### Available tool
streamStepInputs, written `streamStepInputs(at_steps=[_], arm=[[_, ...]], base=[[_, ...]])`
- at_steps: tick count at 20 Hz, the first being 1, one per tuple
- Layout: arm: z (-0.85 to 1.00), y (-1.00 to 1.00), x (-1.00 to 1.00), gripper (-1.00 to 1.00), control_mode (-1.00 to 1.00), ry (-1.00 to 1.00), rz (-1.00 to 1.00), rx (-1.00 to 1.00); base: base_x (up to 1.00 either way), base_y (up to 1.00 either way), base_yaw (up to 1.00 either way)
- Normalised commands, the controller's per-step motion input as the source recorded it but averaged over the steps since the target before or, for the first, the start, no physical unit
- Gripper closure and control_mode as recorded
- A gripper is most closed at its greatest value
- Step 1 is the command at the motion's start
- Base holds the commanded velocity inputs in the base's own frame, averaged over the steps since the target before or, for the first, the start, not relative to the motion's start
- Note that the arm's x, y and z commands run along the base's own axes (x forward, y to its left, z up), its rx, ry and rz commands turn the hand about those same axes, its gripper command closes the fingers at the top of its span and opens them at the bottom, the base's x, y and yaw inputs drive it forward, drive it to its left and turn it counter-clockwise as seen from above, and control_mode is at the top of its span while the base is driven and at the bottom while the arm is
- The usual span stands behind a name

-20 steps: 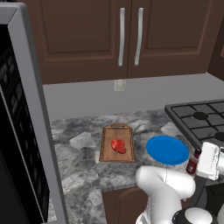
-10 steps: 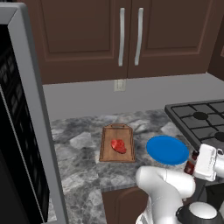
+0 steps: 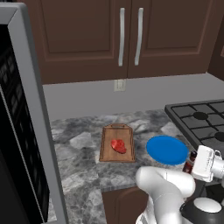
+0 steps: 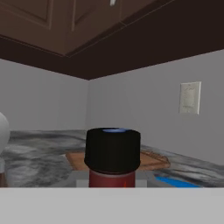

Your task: Pick the steak from the plate and place it on the cutting board. Then pick the condiment bottle from the cabinet and place it next to the cutting board.

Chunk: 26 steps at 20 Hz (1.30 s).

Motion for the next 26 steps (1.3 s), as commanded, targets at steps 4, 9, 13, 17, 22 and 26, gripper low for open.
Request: streamStepInputs(at_steps=[4,9,13,17,22,26], arm=[[-0.07,0.0,0.16,1.0,-1.0,0.0,0.0,0.0],[-0.05,0.0,0.17,1.0,-1.0,0.0,0.0,0.0],[-0.11,0.0,0.14,1.0,-1.0,0.0,0.0,0.0],[-0.2,0.0,0.07,1.0,-1.0,0.0,0.0,0.0],[-0.26,0.0,0.03,1.0,-1.0,0.0,0.0,0.0],[-0.18,0.0,0.06,1.0,-1.0,0.0,0.0,0.0]], base=[[0.0,0.0,0.0],[0.0,0.0,0.0],[0.0,0.0,0.0],[0.0,0.0,0.0],[0.0,0.0,0.0],[0.0,0.0,0.0]])
